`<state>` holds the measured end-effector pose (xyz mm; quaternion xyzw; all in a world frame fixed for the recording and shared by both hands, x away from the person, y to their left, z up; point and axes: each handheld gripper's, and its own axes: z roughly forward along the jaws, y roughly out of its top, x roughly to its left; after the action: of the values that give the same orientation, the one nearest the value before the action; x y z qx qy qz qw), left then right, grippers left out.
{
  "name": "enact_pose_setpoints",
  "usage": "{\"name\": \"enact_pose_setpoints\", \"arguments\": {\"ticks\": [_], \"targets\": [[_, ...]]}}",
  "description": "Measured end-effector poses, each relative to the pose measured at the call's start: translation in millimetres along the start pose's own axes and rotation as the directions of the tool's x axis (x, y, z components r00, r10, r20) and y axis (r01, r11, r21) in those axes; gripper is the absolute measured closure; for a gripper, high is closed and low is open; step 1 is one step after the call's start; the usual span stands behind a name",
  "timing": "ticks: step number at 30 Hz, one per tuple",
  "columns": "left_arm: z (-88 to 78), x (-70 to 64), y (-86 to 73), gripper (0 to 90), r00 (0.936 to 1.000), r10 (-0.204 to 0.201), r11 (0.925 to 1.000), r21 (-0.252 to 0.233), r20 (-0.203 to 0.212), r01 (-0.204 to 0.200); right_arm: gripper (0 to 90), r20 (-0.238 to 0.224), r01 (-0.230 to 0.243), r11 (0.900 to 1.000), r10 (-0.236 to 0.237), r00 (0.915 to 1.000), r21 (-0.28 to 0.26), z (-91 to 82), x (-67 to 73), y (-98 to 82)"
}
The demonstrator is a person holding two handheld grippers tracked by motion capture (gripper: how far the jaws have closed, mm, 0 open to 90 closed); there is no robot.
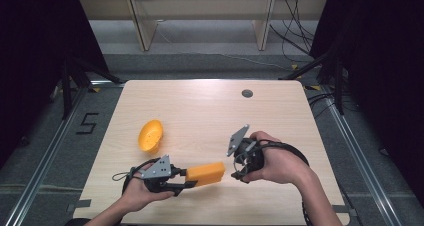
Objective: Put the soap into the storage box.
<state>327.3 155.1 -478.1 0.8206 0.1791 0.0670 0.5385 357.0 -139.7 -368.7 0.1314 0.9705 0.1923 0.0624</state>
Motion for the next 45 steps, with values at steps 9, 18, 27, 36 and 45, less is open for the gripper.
{"name": "enact_pose_setpoints", "arguments": {"ticks": [9, 18, 27, 36, 45], "targets": [[-20.7, 2.0, -6.5, 60.4, 0.9905, -0.073, 0.9965, -0.050, -0.116, 0.068, 43.8, 0.129, -0.290, 0.938, 0.316, 0.9399, -0.189, 0.3, -9.7, -46.5], [-42.7, 6.8, -8.9, 60.5, 0.9696, -0.130, 0.9876, -0.114, -0.207, 0.109, 43.4, 0.159, -0.416, 0.843, 0.488, 0.8579, -0.342, 24.5, -10.9, -89.8], [-54.5, 11.8, -7.6, 60.5, 0.9156, -0.185, 0.9749, -0.184, -0.357, 0.125, 44.1, 0.172, -0.447, 0.774, 0.565, 0.8070, -0.449, 27.6, -8.7, -108.1], [-60.7, 19.3, -7.4, 60.5, 0.8615, -0.256, 0.9581, -0.234, -0.438, 0.166, 43.5, 0.140, -0.497, 0.735, 0.614, 0.7769, -0.461, 26.6, -2.4, -122.0], [-66.3, 23.8, -4.9, 60.5, 0.8113, -0.282, 0.9512, -0.260, -0.512, 0.167, 43.9, 0.154, -0.483, 0.713, 0.627, 0.7638, -0.508, 25.0, 0.1, -129.9]]}}
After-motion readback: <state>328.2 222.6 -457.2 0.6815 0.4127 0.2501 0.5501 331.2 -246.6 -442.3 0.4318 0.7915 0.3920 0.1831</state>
